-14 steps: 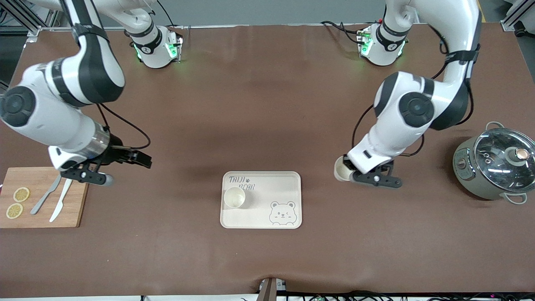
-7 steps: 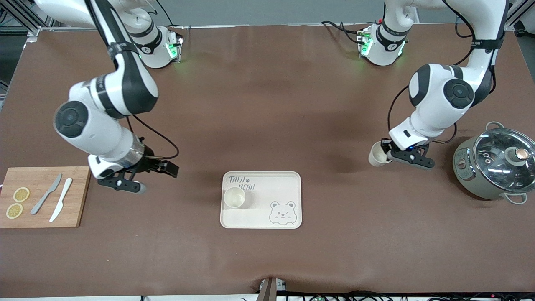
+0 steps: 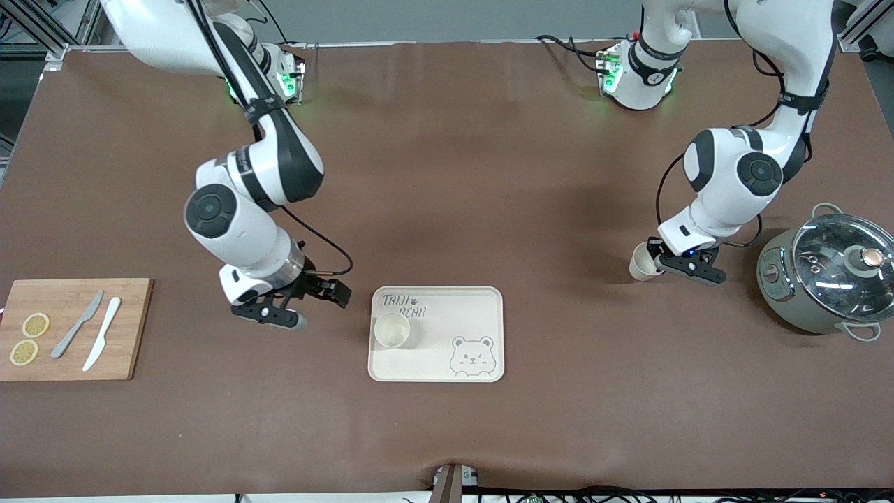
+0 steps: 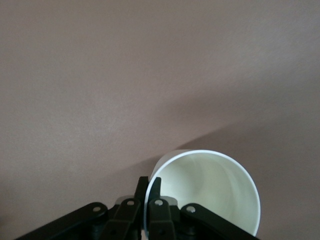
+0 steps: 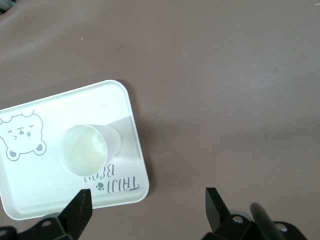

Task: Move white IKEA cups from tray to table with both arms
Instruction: 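Lift the cup with the left gripper while the right gripper reaches the tray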

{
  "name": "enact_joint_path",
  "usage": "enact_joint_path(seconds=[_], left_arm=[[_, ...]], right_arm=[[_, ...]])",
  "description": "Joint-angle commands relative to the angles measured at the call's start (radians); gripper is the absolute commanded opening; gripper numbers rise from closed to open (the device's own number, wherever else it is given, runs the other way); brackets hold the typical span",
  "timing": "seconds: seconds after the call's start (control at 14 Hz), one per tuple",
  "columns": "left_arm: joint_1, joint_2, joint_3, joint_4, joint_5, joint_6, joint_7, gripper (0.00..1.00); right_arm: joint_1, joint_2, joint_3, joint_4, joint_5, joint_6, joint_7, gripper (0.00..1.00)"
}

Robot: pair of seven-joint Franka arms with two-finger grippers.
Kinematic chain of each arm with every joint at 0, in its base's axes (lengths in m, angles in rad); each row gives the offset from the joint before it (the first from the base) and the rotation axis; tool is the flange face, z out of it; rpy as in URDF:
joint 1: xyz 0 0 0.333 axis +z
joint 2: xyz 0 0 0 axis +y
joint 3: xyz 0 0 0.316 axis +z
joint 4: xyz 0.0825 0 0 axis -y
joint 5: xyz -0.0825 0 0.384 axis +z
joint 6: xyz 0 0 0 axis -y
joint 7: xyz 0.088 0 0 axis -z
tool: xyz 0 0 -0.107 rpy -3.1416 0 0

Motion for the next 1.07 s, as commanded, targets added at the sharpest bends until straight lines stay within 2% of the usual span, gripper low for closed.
enact_joint_path(seconds=[0.0,0.36,0.71,0.79,0.86,1.0], left_arm=[[0.022,0.012,-0.01,0.007,-0.091,0.017,0.089,0.0],[0.022,0.044,-0.009,0.019,-0.303,0.019,0.299,0.0],[0.022,0.09,-0.007,0.06,-0.323,0.022,0.32,0.0],[0.019,0.09,-0.006,0.065,-0.32,0.022,0.321,0.13],[0.019,0.093,-0.006,0.071,-0.309,0.022,0.33,0.99],[0.017,0.079,-0.006,0.083,-0.311,0.02,0.321,1.0]], right_arm=[[0.026,0.051,-0.008,0.037,-0.003,0.023,0.015,1.0],[0.06,0.137,-0.013,0.073,-0.006,0.096,0.054,1.0],[0.066,0.188,-0.015,0.111,-0.021,0.141,0.074,1.0],[0.067,0.194,-0.015,0.116,-0.022,0.157,0.087,1.0],[0.067,0.206,-0.015,0.125,-0.032,0.173,0.091,1.0],[0.067,0.234,-0.015,0.146,-0.043,0.182,0.092,1.0]])
